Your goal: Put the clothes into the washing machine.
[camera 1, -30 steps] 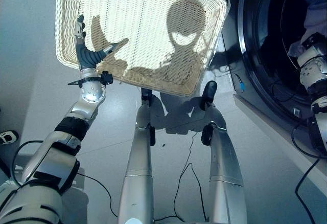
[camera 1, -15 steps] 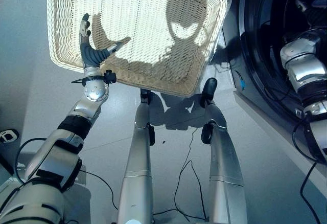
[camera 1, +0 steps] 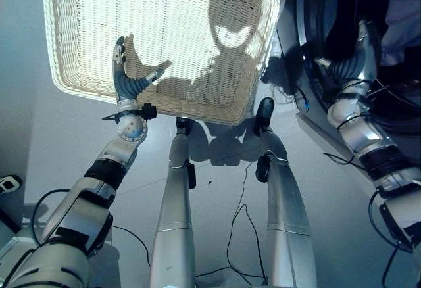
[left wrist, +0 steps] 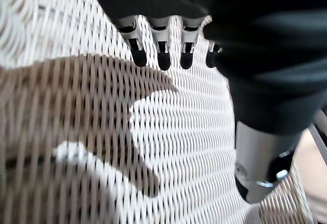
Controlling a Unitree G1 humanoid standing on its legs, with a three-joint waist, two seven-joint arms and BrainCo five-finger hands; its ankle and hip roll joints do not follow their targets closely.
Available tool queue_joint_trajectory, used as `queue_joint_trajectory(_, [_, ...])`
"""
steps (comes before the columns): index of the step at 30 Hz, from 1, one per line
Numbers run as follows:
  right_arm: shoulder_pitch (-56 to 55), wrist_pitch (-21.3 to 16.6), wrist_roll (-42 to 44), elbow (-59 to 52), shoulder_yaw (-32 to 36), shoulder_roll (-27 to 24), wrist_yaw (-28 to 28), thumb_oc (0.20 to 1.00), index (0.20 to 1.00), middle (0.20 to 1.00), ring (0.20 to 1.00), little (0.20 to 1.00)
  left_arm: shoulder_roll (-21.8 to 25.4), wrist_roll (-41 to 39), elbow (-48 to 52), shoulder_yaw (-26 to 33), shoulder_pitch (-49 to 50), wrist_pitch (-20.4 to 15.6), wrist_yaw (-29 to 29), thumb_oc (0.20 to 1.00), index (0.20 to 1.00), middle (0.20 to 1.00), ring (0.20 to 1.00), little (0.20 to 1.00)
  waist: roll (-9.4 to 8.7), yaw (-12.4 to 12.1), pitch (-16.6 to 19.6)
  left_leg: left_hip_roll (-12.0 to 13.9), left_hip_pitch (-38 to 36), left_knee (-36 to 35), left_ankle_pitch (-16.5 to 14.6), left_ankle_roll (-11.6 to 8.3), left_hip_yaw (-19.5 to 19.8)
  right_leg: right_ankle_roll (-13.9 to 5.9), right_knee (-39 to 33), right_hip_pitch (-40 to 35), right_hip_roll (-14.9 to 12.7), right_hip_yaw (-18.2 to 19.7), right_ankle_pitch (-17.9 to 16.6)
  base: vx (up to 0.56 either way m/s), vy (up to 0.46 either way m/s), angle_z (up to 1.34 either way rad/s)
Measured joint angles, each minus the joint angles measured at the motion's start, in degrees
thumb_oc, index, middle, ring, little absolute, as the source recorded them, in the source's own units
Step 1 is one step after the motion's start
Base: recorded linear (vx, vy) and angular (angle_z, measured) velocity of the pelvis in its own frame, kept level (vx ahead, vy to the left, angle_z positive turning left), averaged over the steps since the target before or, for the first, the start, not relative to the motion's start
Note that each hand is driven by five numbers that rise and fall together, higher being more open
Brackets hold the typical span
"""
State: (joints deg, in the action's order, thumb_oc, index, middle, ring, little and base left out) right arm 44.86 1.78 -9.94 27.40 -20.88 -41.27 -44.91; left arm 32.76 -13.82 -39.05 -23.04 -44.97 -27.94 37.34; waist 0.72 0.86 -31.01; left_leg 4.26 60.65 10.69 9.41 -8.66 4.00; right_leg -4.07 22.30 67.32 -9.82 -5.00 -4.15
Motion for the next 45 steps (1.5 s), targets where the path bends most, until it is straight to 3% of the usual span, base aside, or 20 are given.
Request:
queue_joint_trajectory(6, [-9.5,-4.2,-5.5,-7.3,0.1,2.3,3.7,1.000,1.000,1.000,1.000,1.000,-2.9,2.0,1.2,3.1,6.9,1.4,0.6,1.000,1.000,1.000,1.000,1.000,-0.01,0.4,0.0,0.1,-2.6,-0.1,-0.3,0.16,-0.9,0.00,0.3,-1.9,0.2,1.0,0.0,-0.03,0.019,-0.03])
queue_joint_trajectory(13, [-21.8,-9.3,-7.9,-7.1,-1.6,7.0,6.6,1.000,1.000,1.000,1.000,1.000,-7.1,4.3,0.7,4.0,20.5,1.5,-0.9,1.000,1.000,1.000,1.000,1.000,-0.05,1.4,0.0,0.2,-13.1,-2.1,-1.0,0.77,-1.6,-0.45,-1.8,-12.3,0.2,1.1,0.3,-0.06,0.013,-0.02])
queue_joint_trajectory(18, [-27.9,-13.7,-4.2,0.0,-2.6,10.0,9.1,1.000,1.000,1.000,1.000,1.000,-9.5,4.3,-3.4,3.9,26.2,1.1,-6.3,1.000,1.000,1.000,1.000,1.000,0.02,1.2,0.1,0.7,-25.7,-5.7,-1.3,1.12,-2.2,-0.95,-5.5,-25.3,0.3,0.0,0.5,-0.02,-0.009,-0.01])
queue_joint_trajectory(22, [-31.2,-13.9,3.0,6.1,-2.3,12.4,13.7,1.000,1.000,1.000,1.000,1.000,-9.7,3.3,-9.2,4.2,29.5,1.6,-12.8,1.000,1.000,1.000,1.000,1.000,0.09,0.8,0.3,1.0,-38.1,-9.5,-1.4,1.33,-2.3,-1.71,-9.8,-38.2,0.6,-1.0,0.8,0.04,0.003,0.04])
queue_joint_trajectory(25, [-31.5,-15.1,5.3,11.2,-0.7,13.9,16.4,1.000,1.000,1.000,1.000,1.000,-9.7,2.9,-11.7,5.8,30.2,1.8,-16.0,1.000,1.000,1.000,1.000,1.000,0.37,-0.1,0.7,1.0,-41.5,-10.3,-1.4,1.24,-2.6,-1.67,-11.5,-42.3,0.3,-1.6,0.2,0.08,0.023,0.04])
queue_joint_trajectory(27, [-33.1,-14.4,9.9,21.5,1.4,18.5,21.4,1.000,1.000,1.000,1.000,1.000,-10.5,1.7,-16.0,7.2,32.9,3.1,-20.2,1.000,1.000,1.000,1.000,1.000,0.71,-0.4,1.1,1.4,-52.2,-14.1,-1.6,1.46,-2.5,-2.53,-16.5,-53.8,0.7,-2.5,0.3,0.19,-0.003,0.12])
queue_joint_trajectory(30, [-38.9,-13.8,15.7,33.5,7.0,22.5,28.6,1.000,1.000,1.000,1.000,1.000,-11.6,1.9,-20.2,8.6,39.4,4.4,-24.7,1.000,1.000,1.000,1.000,1.000,1.63,-0.6,9.6,1.4,-58.0,-15.7,-3.3,2.14,-2.6,-3.43,-23.4,-62.8,0.6,-4.1,-0.8,0.22,-0.016,0.19])
queue_joint_trajectory(33, [-43.0,-12.0,19.5,38.8,8.1,22.9,34.5,1.000,1.000,1.000,1.000,1.000,-11.8,4.2,-21.6,8.6,45.0,5.4,-27.3,1.000,1.000,1.000,1.000,1.000,1.81,-0.8,16.1,1.2,-60.3,-15.9,-4.5,2.03,-3.0,-3.62,-26.9,-66.7,0.6,-4.4,-1.2,0.18,0.007,0.01])
queue_joint_trajectory(37, [-44.1,-7.1,22.2,44.0,12.1,23.8,39.5,1.000,1.000,1.000,1.000,1.000,-14.4,5.7,-25.1,8.7,47.3,8.2,-32.1,1.000,1.000,1.000,1.000,1.000,1.95,-0.9,20.0,1.5,-63.7,-15.8,-5.5,1.60,-3.0,-3.22,-27.6,-70.7,1.3,-4.8,-0.9,0.15,0.020,0.02])
queue_joint_trajectory(39, [-44.1,-6.5,22.4,44.5,12.3,24.0,39.7,1.000,1.000,1.000,1.000,1.000,-14.7,5.8,-25.4,8.7,47.4,8.6,-32.7,1.000,1.000,1.000,1.000,1.000,1.90,-1.0,20.5,1.6,-64.1,-15.8,-5.6,1.50,-3.0,-3.17,-27.6,-71.0,1.4,-4.8,-0.8,0.06,0.010,-0.01])
queue_joint_trajectory(41, [-45.1,-3.5,22.5,47.6,13.0,24.6,41.3,1.000,1.000,1.000,1.000,1.000,-16.5,6.4,-28.2,8.7,47.6,10.2,-35.7,1.000,1.000,1.000,1.000,1.000,1.70,-1.6,25.0,2.1,-64.2,-16.1,-6.0,1.55,-3.2,-2.94,-27.6,-71.4,1.9,-4.8,-0.3,0.07,0.015,-0.02])
queue_joint_trajectory(45, [-46.5,0.6,22.6,50.5,15.9,24.5,42.5,1.000,1.000,1.000,1.000,1.000,-16.4,6.8,-32.1,10.8,48.9,13.3,-39.8,1.000,1.000,1.000,1.000,1.000,1.36,-1.6,29.2,2.5,-66.6,-16.1,-6.7,1.38,-4.3,-2.76,-27.9,-73.5,2.0,-4.6,0.5,0.06,0.029,-0.03])
